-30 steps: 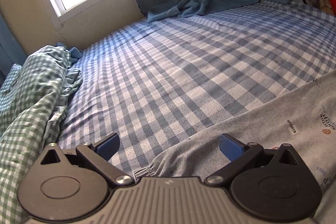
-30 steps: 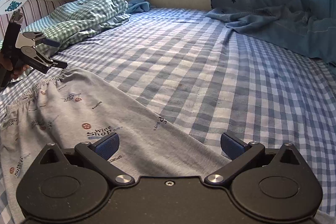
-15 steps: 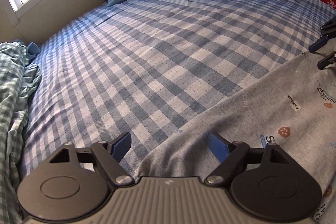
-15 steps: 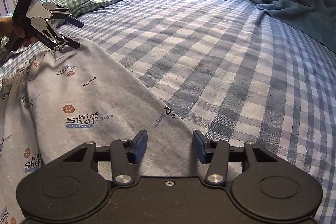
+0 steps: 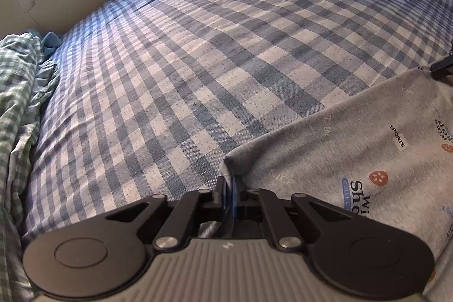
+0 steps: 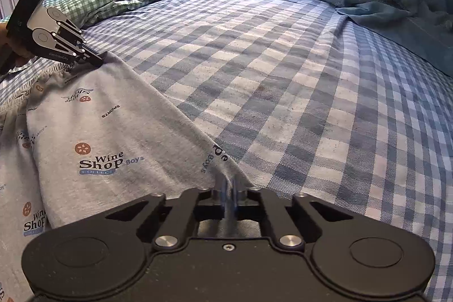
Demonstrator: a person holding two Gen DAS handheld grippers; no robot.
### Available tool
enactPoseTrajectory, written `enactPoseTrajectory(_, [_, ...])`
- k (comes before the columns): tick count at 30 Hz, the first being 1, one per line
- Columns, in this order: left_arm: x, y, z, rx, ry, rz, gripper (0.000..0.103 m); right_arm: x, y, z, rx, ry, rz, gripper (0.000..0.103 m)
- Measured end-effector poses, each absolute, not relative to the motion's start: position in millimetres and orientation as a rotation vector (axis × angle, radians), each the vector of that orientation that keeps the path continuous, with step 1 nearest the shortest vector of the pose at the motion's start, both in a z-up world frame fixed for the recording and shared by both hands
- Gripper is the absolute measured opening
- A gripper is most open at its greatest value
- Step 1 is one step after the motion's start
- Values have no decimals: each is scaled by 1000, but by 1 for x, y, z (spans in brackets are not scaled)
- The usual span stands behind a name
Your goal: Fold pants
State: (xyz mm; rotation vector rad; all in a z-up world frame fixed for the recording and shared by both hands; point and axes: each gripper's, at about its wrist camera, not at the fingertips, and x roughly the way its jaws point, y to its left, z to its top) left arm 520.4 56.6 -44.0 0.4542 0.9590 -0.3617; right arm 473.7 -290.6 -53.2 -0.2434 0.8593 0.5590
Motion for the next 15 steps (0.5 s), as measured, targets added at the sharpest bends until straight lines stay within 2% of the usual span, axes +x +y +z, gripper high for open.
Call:
enactPoseTrajectory(5, [514, 56, -25, 401, 903, -267, 2, 470, -278, -44, -340, 802, 519, 0])
enactPoseTrajectory(11, [530, 61, 2, 363, 756, -191, 2, 497, -268, -28, -374, 733, 460, 0])
enactPoseTrajectory(15, [555, 62, -10, 322, 782, -134, 2, 522, -259, -34, -393, 732, 432, 0])
